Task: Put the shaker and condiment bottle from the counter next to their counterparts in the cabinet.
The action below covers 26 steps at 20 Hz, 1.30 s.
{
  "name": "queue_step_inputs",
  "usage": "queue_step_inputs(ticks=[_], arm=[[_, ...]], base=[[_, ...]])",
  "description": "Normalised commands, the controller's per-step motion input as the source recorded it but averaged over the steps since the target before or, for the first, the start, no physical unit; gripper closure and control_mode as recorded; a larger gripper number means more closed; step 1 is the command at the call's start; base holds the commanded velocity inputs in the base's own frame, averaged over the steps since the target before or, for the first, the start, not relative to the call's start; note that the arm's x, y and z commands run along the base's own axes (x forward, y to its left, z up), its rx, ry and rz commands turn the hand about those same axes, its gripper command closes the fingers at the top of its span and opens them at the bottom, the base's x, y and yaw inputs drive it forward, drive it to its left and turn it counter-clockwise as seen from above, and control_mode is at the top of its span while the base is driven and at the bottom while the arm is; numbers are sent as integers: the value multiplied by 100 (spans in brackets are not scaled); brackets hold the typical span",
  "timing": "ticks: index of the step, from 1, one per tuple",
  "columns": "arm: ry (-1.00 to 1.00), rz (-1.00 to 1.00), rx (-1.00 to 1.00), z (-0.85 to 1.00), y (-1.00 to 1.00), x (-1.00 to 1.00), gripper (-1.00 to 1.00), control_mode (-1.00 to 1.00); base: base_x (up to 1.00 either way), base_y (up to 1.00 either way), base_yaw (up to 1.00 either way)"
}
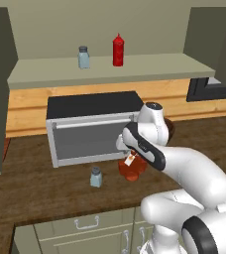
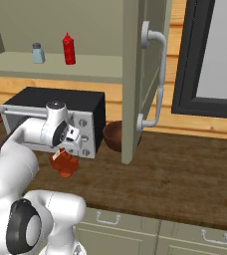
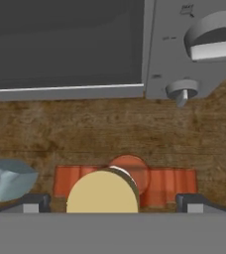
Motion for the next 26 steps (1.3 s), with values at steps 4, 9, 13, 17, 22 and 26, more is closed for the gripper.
queue_step_inputs(ticks=[4,9,13,17,22,26], arm=[[0,0,0,-11,0,0,-100,-100],[0,0,0,-16,0,0,100,-100],[0,0,0,-10,0,0,100,-100],[0,0,0,-7,0,0,100,-100],[0,0,7,32,-4,-17,100,-100],[0,-1,8,100,-16,-19,100,-100]], base=[[0,0,0],[0,0,0],[0,0,0],[0,0,0],[0,0,0],[0,0,0]])
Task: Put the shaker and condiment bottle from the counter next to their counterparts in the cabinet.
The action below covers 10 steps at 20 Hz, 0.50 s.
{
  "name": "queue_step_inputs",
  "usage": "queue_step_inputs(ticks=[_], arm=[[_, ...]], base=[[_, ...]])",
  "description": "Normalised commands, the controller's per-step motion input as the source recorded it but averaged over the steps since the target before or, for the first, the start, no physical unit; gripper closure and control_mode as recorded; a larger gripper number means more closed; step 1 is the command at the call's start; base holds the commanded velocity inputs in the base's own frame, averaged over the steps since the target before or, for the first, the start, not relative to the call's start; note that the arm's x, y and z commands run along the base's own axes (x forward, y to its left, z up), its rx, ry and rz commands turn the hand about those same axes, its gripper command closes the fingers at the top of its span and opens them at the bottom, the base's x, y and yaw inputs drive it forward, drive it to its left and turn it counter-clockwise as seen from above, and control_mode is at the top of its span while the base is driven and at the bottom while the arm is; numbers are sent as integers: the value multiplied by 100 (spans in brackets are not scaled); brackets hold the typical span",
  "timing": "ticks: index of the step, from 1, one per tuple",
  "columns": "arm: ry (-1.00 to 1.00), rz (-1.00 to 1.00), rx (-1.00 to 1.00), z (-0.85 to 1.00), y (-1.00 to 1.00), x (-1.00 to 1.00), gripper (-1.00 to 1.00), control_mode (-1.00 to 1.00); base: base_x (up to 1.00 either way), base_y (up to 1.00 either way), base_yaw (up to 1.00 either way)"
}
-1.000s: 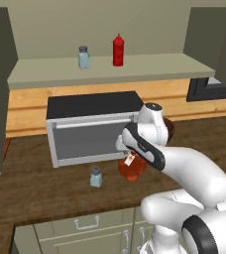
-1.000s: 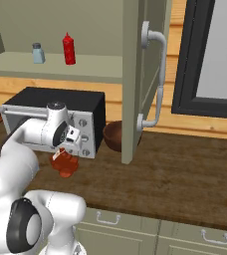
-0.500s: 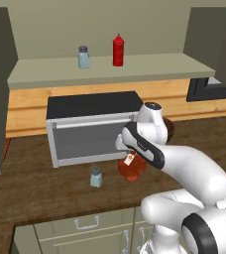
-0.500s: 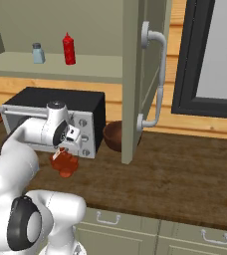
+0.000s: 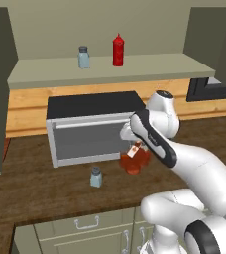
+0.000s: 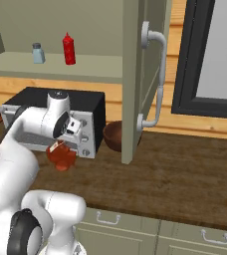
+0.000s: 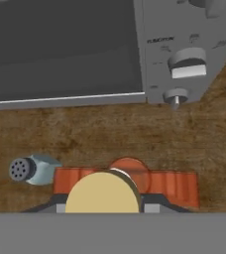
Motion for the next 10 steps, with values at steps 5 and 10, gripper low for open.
queue_step_inputs(ticks=[5,10], arm=[[0,-5,0,79,0,-2,100,-100],[-11,0,0,2,10,-26,100,-100]], base=[[0,0,0],[0,0,0]])
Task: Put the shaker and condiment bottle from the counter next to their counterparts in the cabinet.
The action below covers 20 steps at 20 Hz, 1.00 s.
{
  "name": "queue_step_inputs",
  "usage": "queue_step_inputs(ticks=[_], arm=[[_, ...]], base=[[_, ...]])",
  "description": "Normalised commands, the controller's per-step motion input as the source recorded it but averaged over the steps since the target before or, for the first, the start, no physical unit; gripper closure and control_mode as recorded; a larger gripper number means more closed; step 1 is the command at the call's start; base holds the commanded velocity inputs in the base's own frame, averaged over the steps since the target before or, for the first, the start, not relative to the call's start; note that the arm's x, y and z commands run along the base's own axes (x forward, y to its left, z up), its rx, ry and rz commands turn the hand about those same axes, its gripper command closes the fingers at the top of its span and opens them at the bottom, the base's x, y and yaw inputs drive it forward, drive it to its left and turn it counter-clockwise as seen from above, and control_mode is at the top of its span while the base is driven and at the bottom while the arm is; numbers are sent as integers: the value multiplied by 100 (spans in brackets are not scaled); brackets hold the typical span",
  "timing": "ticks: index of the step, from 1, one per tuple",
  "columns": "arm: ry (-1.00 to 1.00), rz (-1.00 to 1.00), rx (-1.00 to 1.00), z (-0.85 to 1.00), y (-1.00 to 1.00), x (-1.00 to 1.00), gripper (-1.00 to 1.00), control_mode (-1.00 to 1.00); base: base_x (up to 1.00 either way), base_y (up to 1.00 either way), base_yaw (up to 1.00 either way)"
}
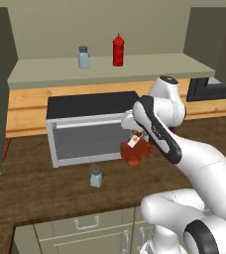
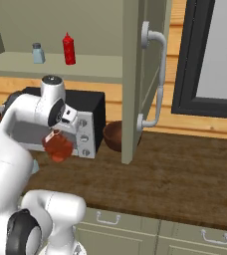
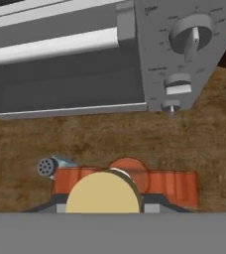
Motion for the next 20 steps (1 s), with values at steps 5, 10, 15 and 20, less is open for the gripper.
queue_step_inputs(ticks=[5,10,15,20], arm=[[-50,0,-12,0,1,-93,100,-100],[-43,0,-4,57,0,-40,100,-100],[-8,0,2,21,1,-2,100,-100],[13,0,13,84,0,6,100,-100]], base=[[0,0,0],[0,0,0],[0,0,0],[0,0,0]])
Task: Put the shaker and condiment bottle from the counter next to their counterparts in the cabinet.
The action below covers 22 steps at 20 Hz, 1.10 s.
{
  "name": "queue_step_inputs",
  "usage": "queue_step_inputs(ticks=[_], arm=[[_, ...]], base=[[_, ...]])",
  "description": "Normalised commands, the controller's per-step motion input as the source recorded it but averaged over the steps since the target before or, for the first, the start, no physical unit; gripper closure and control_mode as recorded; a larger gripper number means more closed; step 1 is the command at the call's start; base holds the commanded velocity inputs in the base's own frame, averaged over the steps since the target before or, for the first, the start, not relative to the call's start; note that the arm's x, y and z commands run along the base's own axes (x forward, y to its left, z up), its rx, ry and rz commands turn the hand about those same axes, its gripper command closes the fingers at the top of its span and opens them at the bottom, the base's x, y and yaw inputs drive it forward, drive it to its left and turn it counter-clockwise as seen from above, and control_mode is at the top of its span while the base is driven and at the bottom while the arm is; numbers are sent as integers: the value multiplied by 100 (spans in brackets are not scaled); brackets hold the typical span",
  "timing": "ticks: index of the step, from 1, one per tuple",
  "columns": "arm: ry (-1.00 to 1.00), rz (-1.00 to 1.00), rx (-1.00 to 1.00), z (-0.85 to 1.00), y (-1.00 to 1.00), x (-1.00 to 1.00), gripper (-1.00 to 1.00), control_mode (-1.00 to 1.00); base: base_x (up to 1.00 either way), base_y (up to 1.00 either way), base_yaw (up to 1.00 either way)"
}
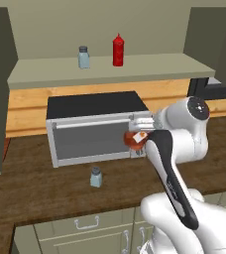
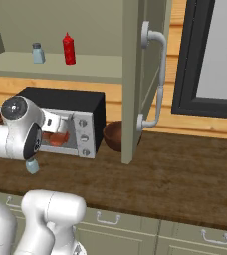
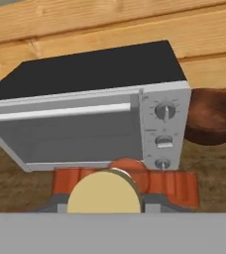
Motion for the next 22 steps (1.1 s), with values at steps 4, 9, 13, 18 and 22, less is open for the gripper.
queue_step_inputs(ticks=[4,9,13,18,22], arm=[[36,0,11,100,0,11,100,-100],[4,0,2,17,1,0,100,-100],[2,-7,1,45,1,0,100,-100],[16,-9,0,97,0,0,100,-100],[8,-9,1,61,0,-4,100,-100]], base=[[0,0,0],[0,0,0],[0,0,0],[0,0,0],[0,0,0]])
